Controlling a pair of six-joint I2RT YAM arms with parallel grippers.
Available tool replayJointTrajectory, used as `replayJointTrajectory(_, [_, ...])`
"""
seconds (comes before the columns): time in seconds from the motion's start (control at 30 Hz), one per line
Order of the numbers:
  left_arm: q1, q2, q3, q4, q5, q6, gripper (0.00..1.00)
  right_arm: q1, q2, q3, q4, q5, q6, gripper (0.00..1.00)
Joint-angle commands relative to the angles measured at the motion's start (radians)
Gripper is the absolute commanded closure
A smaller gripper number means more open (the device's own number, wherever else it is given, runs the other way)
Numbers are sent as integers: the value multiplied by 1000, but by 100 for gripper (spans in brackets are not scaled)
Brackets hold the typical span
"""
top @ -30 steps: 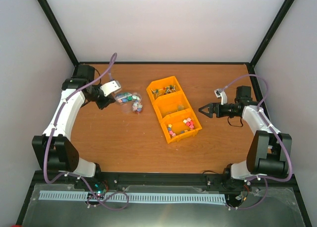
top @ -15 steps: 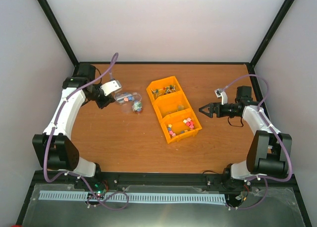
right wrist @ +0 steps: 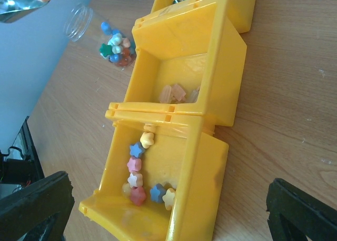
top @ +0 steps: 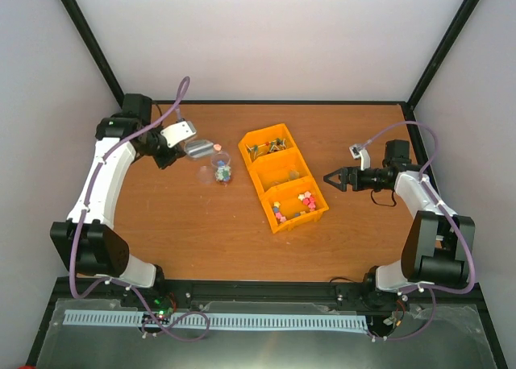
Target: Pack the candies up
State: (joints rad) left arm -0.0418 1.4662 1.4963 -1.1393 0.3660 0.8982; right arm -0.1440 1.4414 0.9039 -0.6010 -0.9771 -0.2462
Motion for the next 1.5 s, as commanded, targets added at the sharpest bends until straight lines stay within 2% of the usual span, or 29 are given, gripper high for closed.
replayJointTrajectory(0.0, [-10,-1,55,-32,-17,35,99,-8,5,-8,12,-11,-2,1])
replayJointTrajectory(0.4, [-13,-3,48,-73,-25,87,99,-9,5,-10,11,-9,-5,1])
replayJointTrajectory(0.8, [-24,-69,9,3,-97,190,99,-9,7,-10,11,-9,-5,1])
replayJointTrajectory(1.07, [-79,-69,-2,6,-157,227,99,-9,6,-10,11,-8,-7,1])
replayJointTrajectory(1.27, [-64,-28,33,1,-79,54,99,-10,-1,-12,10,-4,-8,1])
replayJointTrajectory(1.4, [24,18,58,24,61,-107,99,-16,-11,-10,11,3,-10,1])
replayJointTrajectory(1.47, [68,36,55,58,88,-185,99,-19,-24,-6,12,14,-10,1])
